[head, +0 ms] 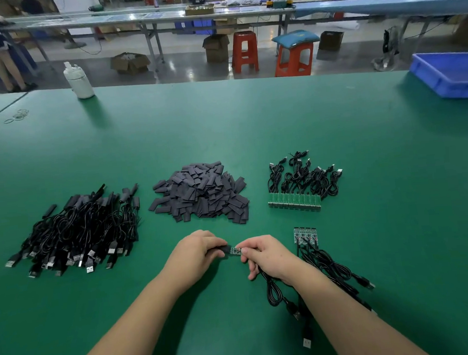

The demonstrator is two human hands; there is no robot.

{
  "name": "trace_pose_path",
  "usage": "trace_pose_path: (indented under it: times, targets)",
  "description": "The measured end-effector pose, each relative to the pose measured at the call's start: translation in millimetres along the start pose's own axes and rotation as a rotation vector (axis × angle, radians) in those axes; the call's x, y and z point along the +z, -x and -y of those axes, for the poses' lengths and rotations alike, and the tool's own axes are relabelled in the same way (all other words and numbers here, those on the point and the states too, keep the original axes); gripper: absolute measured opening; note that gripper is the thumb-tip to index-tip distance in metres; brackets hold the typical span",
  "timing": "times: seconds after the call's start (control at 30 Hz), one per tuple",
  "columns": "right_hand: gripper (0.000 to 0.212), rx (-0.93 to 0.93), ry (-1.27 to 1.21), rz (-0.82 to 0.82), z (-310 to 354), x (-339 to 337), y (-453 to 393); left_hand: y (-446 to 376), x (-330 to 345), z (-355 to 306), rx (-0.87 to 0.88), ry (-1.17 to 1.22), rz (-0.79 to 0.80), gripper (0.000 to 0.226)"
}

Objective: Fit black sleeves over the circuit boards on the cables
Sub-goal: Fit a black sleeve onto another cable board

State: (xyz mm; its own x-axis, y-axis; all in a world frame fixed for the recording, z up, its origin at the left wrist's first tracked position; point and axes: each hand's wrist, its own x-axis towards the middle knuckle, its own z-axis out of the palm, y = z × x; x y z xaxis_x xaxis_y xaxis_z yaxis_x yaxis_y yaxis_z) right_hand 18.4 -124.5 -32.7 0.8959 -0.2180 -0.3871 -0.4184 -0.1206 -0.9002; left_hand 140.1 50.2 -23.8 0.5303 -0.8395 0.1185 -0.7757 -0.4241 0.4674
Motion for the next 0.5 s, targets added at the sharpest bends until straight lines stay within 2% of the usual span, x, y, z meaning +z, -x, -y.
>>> trace_pose_path:
  times: [0.27, 0.5]
  targets:
    - [0.023, 0.014, -0.014, -0.019, 0, 0, 0, -4, -4, -5, 0.043, -0.031, 0.004, 0.018]
    - [0.026, 0.005, -0.033, -0.001, -1, 0, 0, -6, -1, -17, -0.036, 0.022, 0.085, 0.018]
